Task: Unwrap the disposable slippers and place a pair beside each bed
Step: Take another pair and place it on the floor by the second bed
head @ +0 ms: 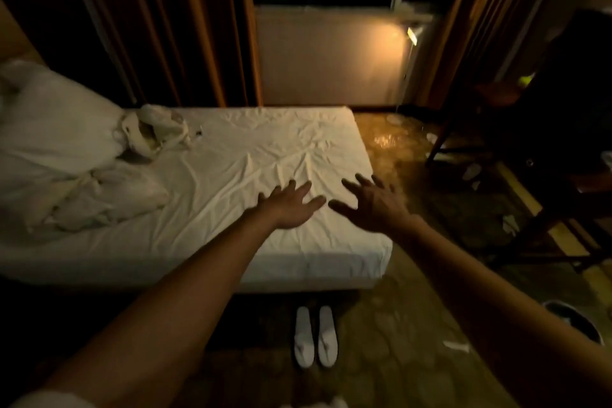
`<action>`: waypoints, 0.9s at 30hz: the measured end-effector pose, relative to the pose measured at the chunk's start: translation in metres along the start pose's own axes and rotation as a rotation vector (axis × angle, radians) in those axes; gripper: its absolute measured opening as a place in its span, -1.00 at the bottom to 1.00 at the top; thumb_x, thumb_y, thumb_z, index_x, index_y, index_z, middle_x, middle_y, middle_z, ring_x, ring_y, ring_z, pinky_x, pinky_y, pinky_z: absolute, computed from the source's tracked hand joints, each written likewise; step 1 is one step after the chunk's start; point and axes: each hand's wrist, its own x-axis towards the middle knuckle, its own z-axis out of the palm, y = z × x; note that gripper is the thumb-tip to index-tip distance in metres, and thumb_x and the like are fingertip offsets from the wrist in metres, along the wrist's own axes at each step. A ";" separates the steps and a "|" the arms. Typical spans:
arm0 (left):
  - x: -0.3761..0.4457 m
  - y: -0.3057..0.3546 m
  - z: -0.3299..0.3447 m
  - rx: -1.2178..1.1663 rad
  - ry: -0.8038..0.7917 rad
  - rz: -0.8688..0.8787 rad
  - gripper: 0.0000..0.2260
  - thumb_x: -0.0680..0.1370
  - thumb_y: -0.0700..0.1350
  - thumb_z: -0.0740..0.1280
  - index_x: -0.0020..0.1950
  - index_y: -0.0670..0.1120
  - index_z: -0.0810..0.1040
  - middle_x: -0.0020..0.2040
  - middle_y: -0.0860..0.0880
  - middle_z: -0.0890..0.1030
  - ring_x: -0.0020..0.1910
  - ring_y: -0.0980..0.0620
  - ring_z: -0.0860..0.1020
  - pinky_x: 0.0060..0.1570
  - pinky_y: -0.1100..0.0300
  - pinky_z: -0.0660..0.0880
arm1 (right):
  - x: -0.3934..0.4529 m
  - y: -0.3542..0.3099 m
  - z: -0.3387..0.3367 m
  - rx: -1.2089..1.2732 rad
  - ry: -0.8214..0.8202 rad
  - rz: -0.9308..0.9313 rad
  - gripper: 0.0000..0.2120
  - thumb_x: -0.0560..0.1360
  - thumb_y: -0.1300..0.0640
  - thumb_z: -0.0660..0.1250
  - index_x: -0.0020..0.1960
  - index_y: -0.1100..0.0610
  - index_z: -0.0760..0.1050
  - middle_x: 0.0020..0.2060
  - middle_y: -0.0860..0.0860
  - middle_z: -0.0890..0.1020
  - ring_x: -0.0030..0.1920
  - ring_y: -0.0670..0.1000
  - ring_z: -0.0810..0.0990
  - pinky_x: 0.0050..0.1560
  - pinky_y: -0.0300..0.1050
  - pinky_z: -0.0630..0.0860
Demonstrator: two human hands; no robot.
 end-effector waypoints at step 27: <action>-0.011 0.010 0.093 0.030 -0.107 0.077 -0.34 0.58 0.42 -0.09 0.64 0.23 -0.05 0.68 0.02 -0.05 0.65 -0.16 -0.13 0.50 -0.35 -0.27 | -0.059 0.016 0.086 0.045 -0.133 0.089 -0.22 0.53 -0.50 -0.07 0.63 -0.10 0.12 0.64 0.04 0.16 0.63 0.25 0.05 0.56 0.39 0.04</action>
